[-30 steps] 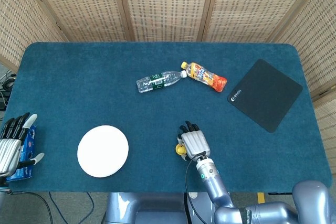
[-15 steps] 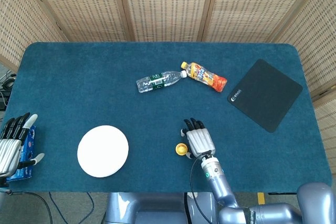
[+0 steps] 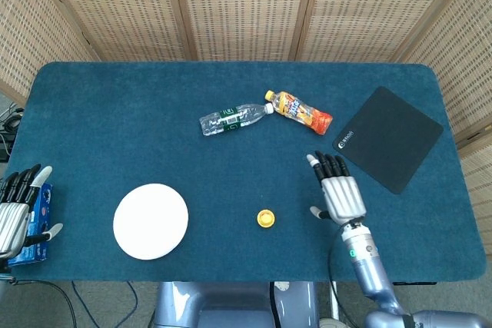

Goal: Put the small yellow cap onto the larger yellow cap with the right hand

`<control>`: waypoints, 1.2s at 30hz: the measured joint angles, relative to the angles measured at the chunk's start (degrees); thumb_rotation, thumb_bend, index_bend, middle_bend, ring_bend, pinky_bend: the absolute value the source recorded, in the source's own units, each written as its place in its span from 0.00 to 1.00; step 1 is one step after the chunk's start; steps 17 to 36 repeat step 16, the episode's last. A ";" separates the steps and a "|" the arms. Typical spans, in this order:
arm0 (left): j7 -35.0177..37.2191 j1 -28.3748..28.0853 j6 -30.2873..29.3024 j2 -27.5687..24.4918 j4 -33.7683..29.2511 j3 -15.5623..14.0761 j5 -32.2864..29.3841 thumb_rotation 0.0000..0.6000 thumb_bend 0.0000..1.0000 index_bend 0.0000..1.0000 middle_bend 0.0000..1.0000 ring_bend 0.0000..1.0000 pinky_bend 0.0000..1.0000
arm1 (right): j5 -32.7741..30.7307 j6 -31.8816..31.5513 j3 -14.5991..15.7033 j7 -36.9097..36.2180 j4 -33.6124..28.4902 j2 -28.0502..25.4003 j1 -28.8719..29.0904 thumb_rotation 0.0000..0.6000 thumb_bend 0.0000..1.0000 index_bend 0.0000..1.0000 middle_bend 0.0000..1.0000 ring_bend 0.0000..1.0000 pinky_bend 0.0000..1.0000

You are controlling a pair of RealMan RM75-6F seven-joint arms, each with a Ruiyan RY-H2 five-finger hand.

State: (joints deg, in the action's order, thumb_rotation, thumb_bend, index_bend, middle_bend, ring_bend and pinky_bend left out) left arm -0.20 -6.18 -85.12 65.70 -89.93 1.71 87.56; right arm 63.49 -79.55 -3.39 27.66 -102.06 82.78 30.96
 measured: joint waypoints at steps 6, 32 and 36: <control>-1.45 0.07 -0.26 0.35 -0.36 -0.13 0.32 1.00 0.16 0.00 0.00 0.00 0.00 | 7.47 -4.76 3.34 -10.75 4.97 -5.54 -6.79 1.00 0.06 0.00 0.00 0.00 0.00; -2.58 0.16 -0.22 0.51 -0.64 -0.05 -0.14 1.00 0.16 0.00 0.00 0.00 0.00 | 13.81 -11.16 6.21 -23.29 13.63 -9.74 -16.66 1.00 0.05 0.00 0.00 0.00 0.00; -2.58 0.16 -0.22 0.51 -0.64 -0.05 -0.14 1.00 0.16 0.00 0.00 0.00 0.00 | 13.81 -11.16 6.21 -23.29 13.63 -9.74 -16.66 1.00 0.05 0.00 0.00 0.00 0.00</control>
